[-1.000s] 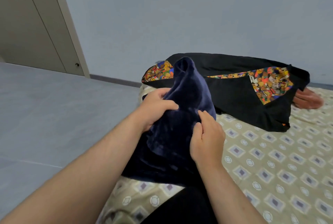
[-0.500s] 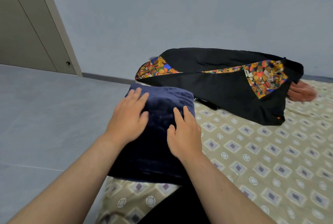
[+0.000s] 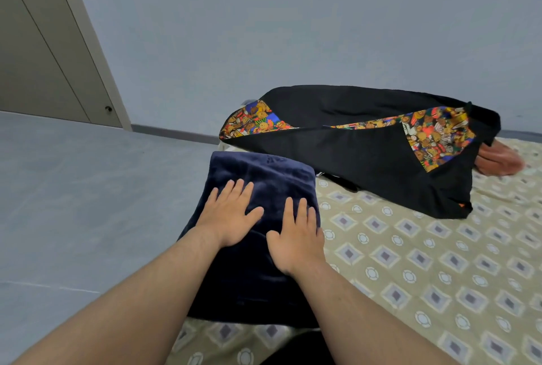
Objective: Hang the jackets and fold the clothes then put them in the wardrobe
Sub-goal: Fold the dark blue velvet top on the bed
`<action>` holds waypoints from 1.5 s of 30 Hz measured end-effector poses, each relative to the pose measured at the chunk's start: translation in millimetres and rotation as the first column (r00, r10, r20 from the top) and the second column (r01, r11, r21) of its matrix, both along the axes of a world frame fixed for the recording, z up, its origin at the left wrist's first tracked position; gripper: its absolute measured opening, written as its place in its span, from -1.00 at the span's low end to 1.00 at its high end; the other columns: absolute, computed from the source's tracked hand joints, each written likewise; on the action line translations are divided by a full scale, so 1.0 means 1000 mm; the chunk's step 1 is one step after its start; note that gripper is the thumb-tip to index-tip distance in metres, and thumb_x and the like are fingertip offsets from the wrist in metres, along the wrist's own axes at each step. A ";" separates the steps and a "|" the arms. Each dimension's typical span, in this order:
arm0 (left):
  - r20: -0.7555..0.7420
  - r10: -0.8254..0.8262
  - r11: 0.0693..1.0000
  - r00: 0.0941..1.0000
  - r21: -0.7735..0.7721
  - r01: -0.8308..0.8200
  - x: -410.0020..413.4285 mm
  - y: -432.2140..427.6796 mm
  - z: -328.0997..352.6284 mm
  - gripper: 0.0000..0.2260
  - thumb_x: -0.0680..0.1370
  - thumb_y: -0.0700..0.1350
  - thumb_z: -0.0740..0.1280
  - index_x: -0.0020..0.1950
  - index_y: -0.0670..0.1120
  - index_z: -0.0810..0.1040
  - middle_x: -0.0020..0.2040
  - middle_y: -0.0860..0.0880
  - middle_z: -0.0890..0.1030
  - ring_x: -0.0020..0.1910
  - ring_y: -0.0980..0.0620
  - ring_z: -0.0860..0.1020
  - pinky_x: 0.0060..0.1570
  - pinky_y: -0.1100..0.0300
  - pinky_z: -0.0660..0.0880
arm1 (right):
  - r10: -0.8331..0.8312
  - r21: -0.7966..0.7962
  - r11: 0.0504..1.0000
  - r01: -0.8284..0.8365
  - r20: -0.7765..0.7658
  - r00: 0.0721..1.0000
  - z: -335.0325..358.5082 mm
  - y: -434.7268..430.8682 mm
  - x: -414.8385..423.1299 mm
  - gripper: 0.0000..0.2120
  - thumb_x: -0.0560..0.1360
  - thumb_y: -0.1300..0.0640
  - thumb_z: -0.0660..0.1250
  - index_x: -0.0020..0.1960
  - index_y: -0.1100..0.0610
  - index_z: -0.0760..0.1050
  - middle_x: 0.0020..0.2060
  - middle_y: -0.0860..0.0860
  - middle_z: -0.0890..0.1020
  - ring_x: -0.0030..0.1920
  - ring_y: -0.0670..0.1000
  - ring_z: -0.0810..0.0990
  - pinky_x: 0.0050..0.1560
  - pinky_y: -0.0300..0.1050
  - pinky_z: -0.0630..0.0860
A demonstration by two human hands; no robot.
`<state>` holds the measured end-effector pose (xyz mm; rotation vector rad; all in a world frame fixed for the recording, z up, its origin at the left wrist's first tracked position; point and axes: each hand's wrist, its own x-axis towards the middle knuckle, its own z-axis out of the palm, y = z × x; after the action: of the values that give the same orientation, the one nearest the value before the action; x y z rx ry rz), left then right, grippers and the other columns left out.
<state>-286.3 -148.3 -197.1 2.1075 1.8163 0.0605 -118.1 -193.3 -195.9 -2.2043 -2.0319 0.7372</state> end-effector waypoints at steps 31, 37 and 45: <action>0.588 0.809 0.587 0.005 -0.807 -0.064 -0.090 -0.088 0.019 -0.63 0.37 0.01 0.44 -0.01 -0.27 0.72 0.01 -0.27 0.69 -0.14 -0.21 0.70 -0.13 0.03 0.59 | -0.486 -0.431 0.874 0.224 -0.784 0.386 0.020 -0.016 0.020 -0.55 0.43 -0.09 0.47 0.27 0.02 0.55 0.03 0.02 0.73 -0.02 0.11 0.73 0.12 0.14 0.63; 0.696 0.679 0.678 -0.231 -0.716 -0.164 -0.129 -0.169 0.020 -0.62 0.38 0.02 0.43 0.05 -0.22 0.71 0.11 -0.27 0.67 -0.02 -0.22 0.69 -0.11 0.01 0.61 | -0.184 -0.155 0.983 0.099 -0.832 0.523 0.069 -0.045 -0.030 -0.62 0.34 -0.09 0.48 0.14 -0.12 0.57 -0.01 -0.14 0.72 -0.03 -0.08 0.70 0.01 -0.05 0.62; 0.816 0.516 0.747 -0.259 -0.577 -0.330 -0.175 -0.229 0.054 -0.37 0.32 0.17 0.53 0.29 -0.14 0.59 0.21 -0.19 0.64 0.16 -0.20 0.64 0.10 -0.04 0.55 | -0.018 -0.021 1.000 0.000 -0.856 0.517 0.089 -0.093 -0.079 -0.61 0.37 0.01 0.49 0.19 -0.05 0.58 0.00 -0.12 0.72 0.01 -0.09 0.70 0.00 -0.11 0.61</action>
<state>-461.3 -377.7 -143.3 0.4608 1.2103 1.3046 -197.3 -285.8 -107.2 -1.3212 -1.4404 1.4673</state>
